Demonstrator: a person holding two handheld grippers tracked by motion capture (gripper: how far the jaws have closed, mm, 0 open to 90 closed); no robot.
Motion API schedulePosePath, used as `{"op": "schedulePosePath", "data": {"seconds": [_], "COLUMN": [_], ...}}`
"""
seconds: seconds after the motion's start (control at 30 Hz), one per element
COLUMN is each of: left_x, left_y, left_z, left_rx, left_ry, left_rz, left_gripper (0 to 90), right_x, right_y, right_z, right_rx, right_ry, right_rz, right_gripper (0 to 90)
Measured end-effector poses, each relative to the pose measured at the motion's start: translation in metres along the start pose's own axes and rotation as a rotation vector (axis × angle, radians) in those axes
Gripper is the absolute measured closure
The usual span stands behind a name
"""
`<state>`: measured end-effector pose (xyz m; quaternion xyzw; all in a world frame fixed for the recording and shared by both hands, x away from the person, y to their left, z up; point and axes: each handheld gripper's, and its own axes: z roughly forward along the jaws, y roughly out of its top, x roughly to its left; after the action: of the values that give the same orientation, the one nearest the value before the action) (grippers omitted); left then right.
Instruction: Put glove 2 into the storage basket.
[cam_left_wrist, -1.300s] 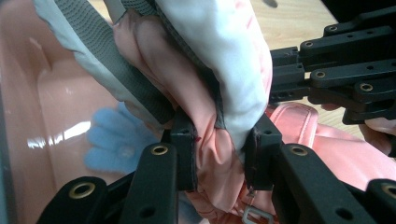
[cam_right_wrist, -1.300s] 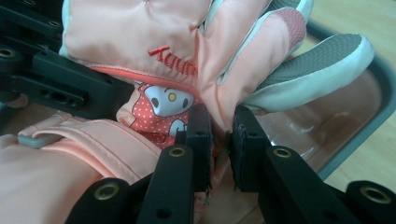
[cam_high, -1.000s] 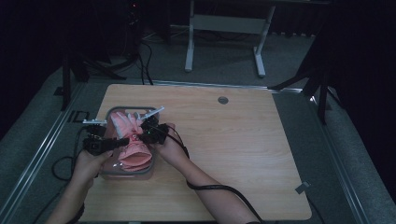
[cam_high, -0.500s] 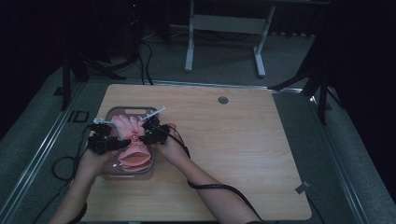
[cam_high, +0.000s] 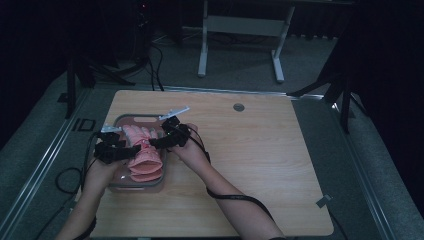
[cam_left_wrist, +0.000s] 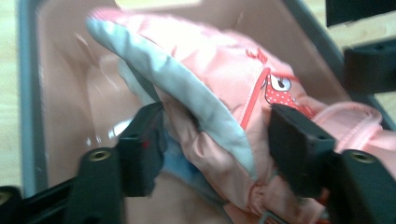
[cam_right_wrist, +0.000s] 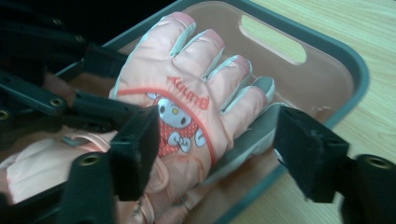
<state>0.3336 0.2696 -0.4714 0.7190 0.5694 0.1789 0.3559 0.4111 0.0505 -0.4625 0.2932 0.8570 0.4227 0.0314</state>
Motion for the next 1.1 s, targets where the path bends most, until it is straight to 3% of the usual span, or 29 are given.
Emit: {"op": "schedulePosePath", "data": {"seconds": [0.07,0.13,0.27,0.47,0.6,0.73,0.8,0.83,0.97,1.1], "left_x": [0.001,0.002,-0.002,-0.015,-0.024,-0.044,-0.044,-0.061,-0.076,-0.099], "left_y": [0.0,0.001,0.003,0.009,0.01,0.01,0.01,0.011,0.01,0.007], "left_z": [-0.003,-0.007,-0.015,-0.033,-0.036,-0.042,-0.042,-0.045,-0.046,-0.043], "left_rx": [-0.029,-0.056,-0.12,-0.204,-0.204,-0.227,-0.227,-0.226,-0.228,-0.231], "left_ry": [-0.004,-0.034,-0.046,-0.07,-0.081,-0.1,-0.1,-0.13,-0.16,-0.224], "left_rz": [-0.013,-0.027,-0.014,0.02,0.041,0.092,0.092,0.139,0.173,0.205], "left_gripper": [18.5,14.6,6.9,3.7,4.7,4.8,4.8,4.8,4.9,5.8], "right_x": [-0.006,-0.008,-0.014,-0.019,-0.02,-0.021,-0.02,-0.02,-0.021,-0.026], "right_y": [-0.002,-0.004,-0.008,-0.01,-0.013,-0.019,-0.02,-0.024,-0.029,-0.038], "right_z": [-0.005,-0.008,-0.016,-0.032,-0.041,-0.05,-0.051,-0.055,-0.061,-0.071], "right_rx": [-0.016,-0.018,-0.059,-0.096,-0.098,-0.094,-0.091,-0.087,-0.08,-0.074], "right_ry": [0.021,0.025,0.056,0.07,0.073,0.082,0.082,0.084,0.079,0.075], "right_rz": [0.011,0.005,0.027,0.015,0.004,-0.002,-0.005,-0.014,-0.015,-0.025], "right_gripper": [19.7,16.7,15.1,14.6,14.7,14.6,14.6,14.6,14.6,14.6]}}
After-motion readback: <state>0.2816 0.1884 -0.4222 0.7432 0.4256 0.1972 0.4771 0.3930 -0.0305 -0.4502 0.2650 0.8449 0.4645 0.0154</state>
